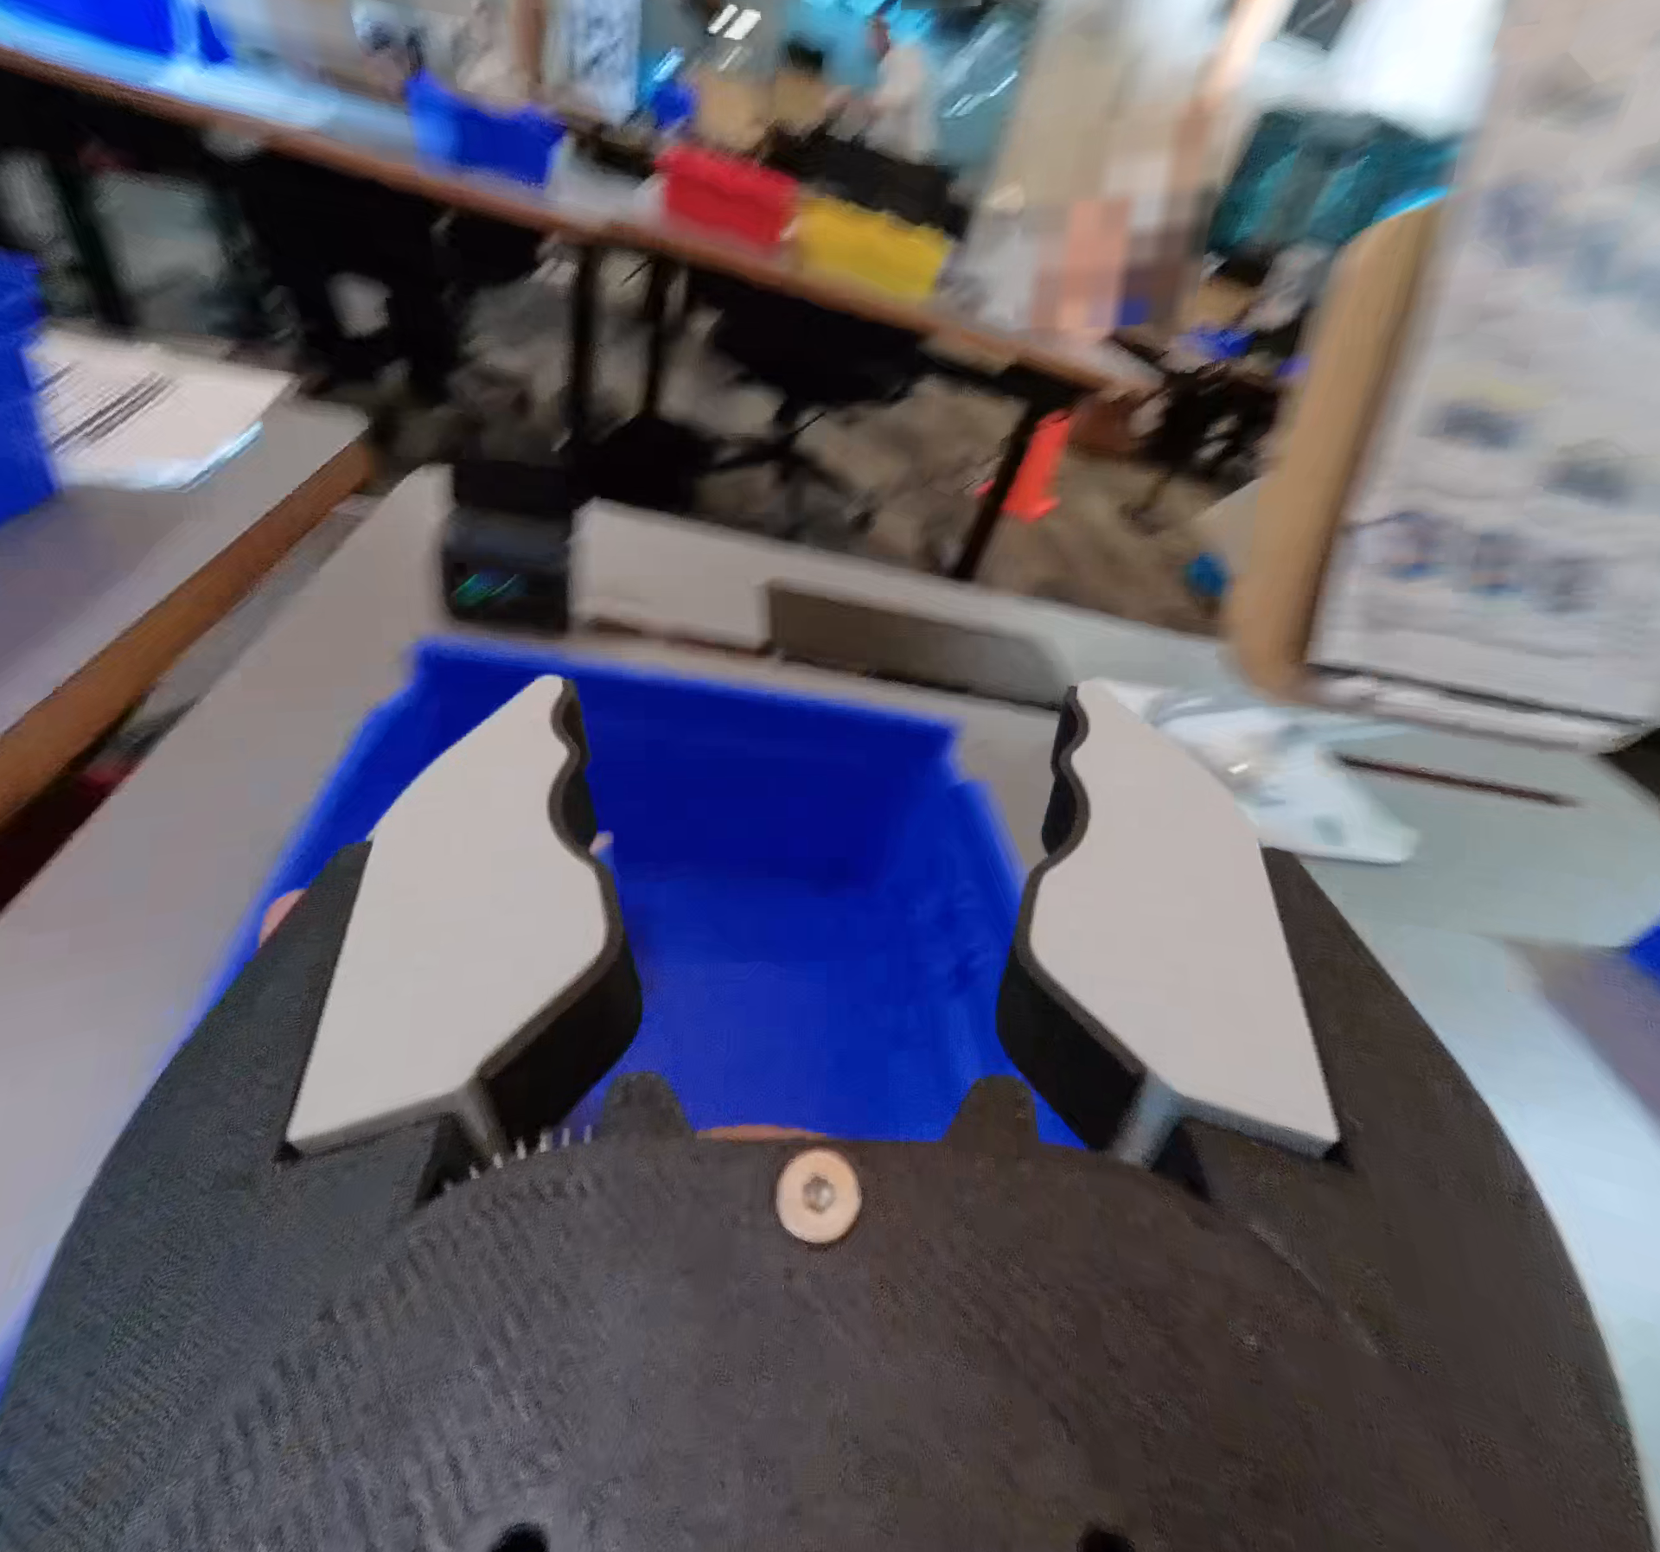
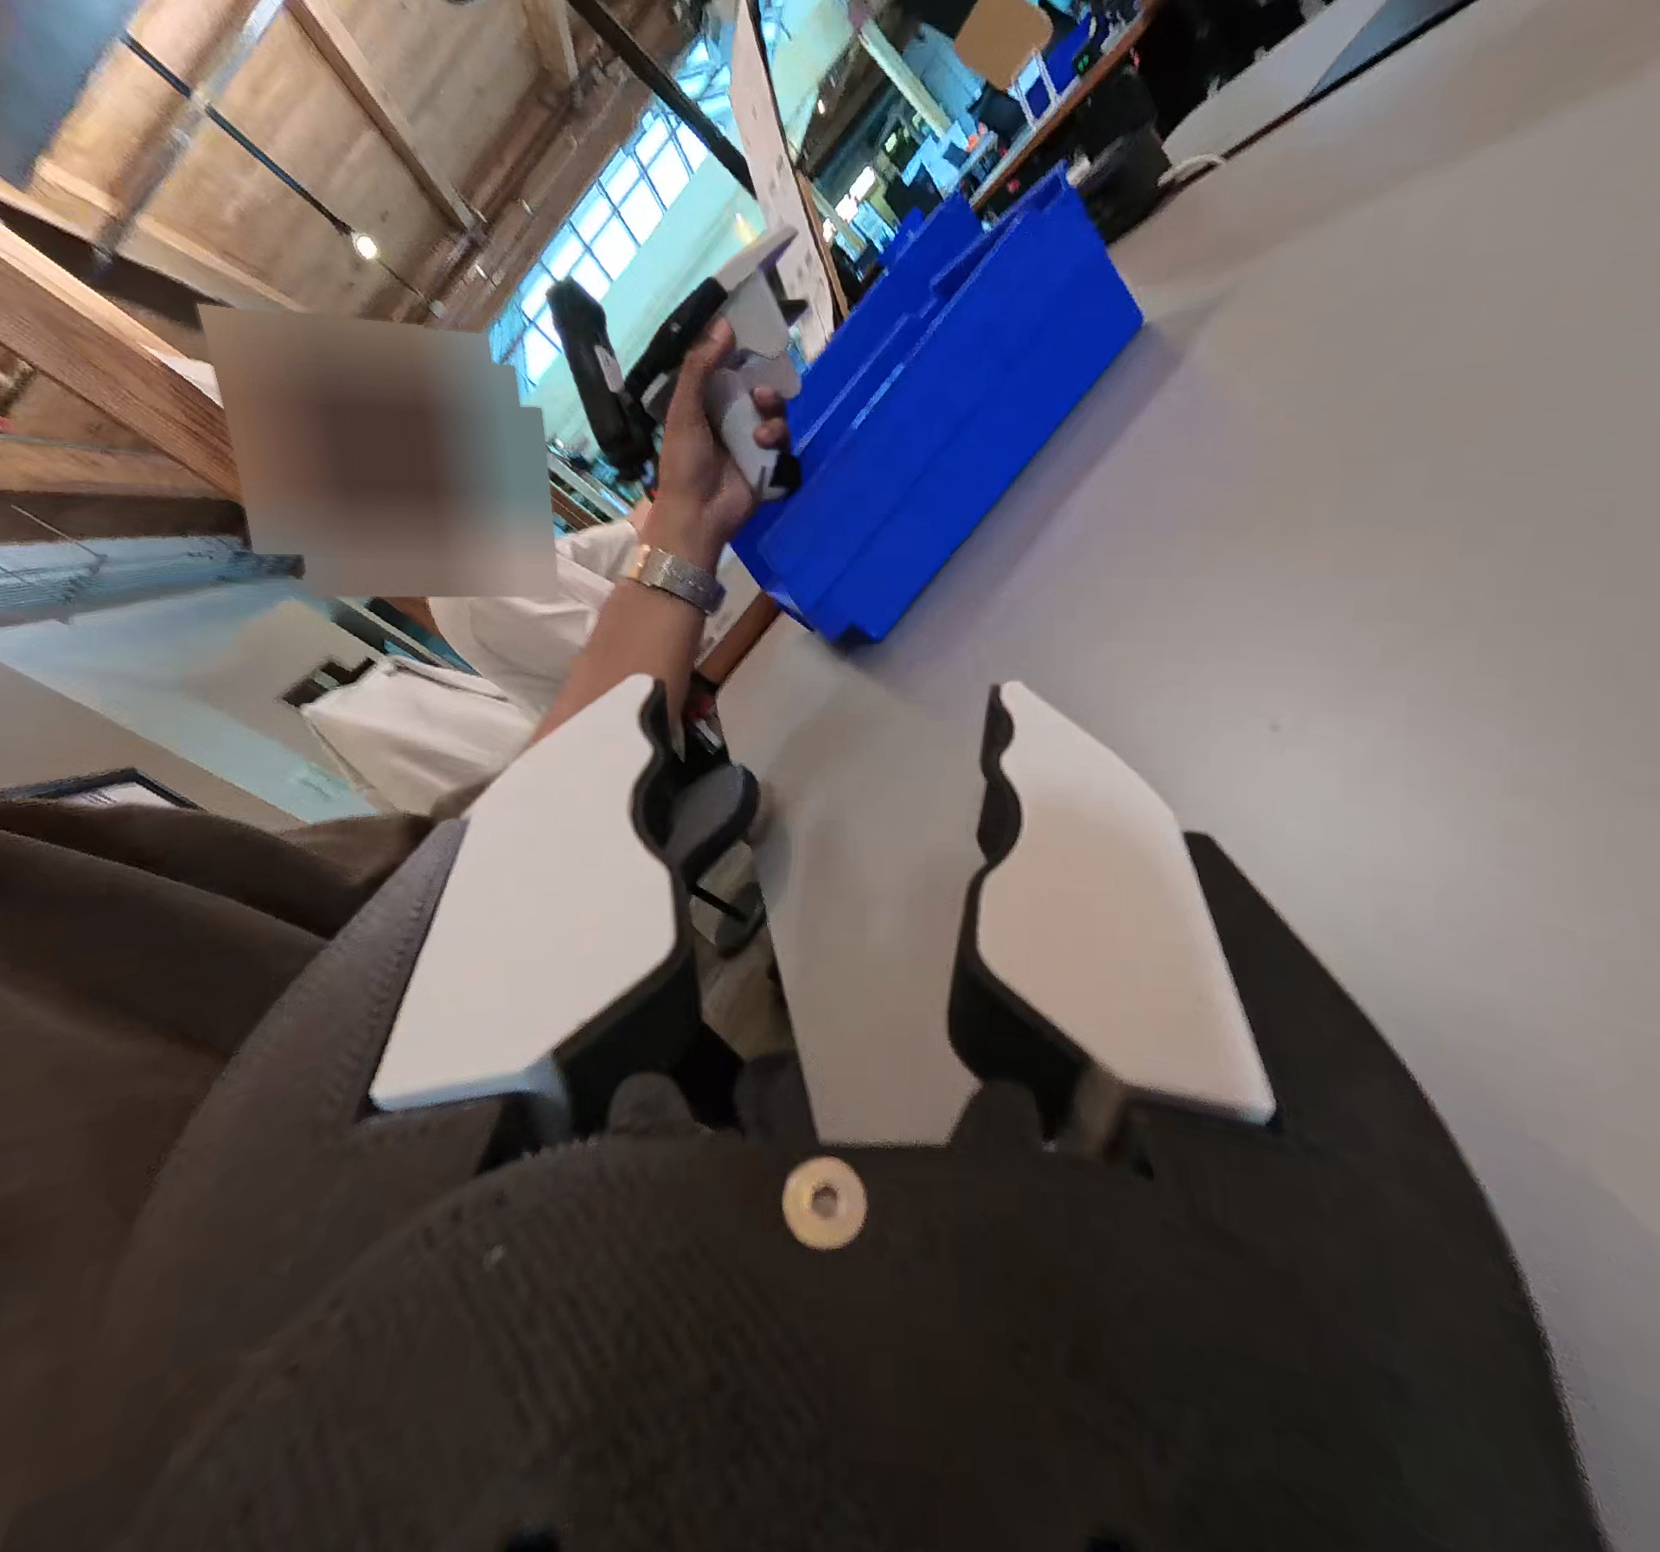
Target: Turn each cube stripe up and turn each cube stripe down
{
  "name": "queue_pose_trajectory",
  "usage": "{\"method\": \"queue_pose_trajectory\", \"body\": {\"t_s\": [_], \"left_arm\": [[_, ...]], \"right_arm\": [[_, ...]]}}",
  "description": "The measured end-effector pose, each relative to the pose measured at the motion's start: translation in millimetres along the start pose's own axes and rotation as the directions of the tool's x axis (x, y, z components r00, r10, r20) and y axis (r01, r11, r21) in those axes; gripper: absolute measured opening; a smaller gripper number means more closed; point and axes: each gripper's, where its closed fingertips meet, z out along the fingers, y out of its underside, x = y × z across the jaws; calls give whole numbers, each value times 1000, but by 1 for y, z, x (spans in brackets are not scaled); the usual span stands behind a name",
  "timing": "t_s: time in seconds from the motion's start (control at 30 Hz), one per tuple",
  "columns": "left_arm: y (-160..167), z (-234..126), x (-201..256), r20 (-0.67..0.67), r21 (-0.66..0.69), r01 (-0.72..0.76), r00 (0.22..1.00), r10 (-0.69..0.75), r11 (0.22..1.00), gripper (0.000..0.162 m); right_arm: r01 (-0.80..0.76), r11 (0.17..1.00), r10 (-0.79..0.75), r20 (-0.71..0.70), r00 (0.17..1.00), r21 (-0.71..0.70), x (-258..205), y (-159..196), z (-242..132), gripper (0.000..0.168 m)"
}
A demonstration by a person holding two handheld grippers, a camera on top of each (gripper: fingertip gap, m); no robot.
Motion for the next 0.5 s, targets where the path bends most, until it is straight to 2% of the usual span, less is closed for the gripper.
{"method": "queue_pose_trajectory", "body": {"t_s": [0.07, 0.17, 0.3, 0.37, 0.5], "left_arm": [[26, -4, -36, 68, -109, 26, 998, -19, 994, 94], [58, -7, -63, 150, -229, 14, 988, 21, 973, 87], [99, -5, -79, 252, -451, -64, 948, 196, 890, 70], [120, -5, -88, 291, -551, -86, 913, 288, 830, 70], [134, -6, -107, 373, -600, -97, 845, 384, 794, 68]], "right_arm": [[47, 998, -49, -39, 998, -43, 7, 7, 2, 68], [105, 992, -109, -60, 992, -76, 9, 9, 4, 68], [151, 983, -155, -34, 987, -101, 3, 9, 6, 67], [148, 983, -151, -17, 988, -108, 1, 10, 6, 68], [105, 989, -104, 16, 994, -102, -3, 10, 3, 67]]}}
